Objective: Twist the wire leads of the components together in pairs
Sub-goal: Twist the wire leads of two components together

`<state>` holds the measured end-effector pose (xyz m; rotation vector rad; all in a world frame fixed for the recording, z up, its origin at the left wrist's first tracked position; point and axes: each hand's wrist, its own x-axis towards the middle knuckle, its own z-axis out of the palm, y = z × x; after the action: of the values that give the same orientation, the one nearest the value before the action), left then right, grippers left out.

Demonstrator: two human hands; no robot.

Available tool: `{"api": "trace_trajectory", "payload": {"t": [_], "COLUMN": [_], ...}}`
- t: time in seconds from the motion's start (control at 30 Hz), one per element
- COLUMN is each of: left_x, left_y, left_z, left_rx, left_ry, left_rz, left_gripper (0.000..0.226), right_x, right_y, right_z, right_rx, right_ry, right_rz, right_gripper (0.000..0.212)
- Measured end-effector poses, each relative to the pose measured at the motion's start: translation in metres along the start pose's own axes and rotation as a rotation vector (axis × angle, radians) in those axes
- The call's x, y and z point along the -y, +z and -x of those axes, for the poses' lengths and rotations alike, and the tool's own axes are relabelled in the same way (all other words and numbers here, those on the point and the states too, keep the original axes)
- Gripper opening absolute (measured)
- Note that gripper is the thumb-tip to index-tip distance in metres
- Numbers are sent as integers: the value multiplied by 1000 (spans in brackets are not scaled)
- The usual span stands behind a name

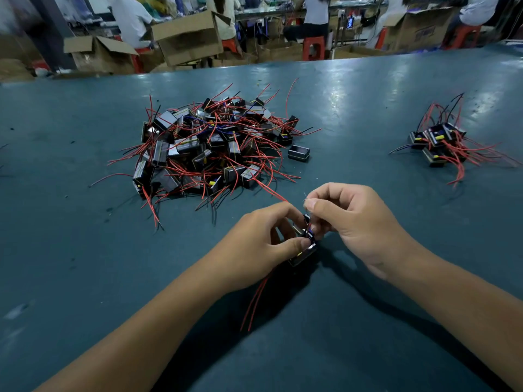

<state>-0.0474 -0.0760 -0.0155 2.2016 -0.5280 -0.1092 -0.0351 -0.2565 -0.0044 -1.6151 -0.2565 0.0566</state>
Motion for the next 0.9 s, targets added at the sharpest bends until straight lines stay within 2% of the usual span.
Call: {"api": "trace_trajectory", "payload": {"t": [0.17, 0.37, 0.53, 0.67, 0.77, 0.9], "left_x": [0, 4, 7, 7, 6, -1], "left_y": [4, -3, -2, -3, -4, -5], "left_z": [-3, -1, -2, -1, -1, 1], "left_rx": [0, 12, -83, -163, -199, -167], "left_ry": [6, -53, -155, -108, -25, 62], "left_rz": [5, 151, 40, -156, -173, -119], "left_gripper": [5, 12, 16, 16, 17, 18], "right_x": [-1, -4, -4, -2, -1, -1], "right_y": [-2, -6, -6, -1, 2, 3], "right_z": [-2, -4, -2, 2, 3, 4], "right_rx": [-20, -32, 30, 109, 135, 138], "right_ry": [10, 32, 35, 6, -7, 8], "right_rz": [-21, -35, -21, 11, 49, 45], "right_gripper": [15, 18, 17, 17, 17, 17]}}
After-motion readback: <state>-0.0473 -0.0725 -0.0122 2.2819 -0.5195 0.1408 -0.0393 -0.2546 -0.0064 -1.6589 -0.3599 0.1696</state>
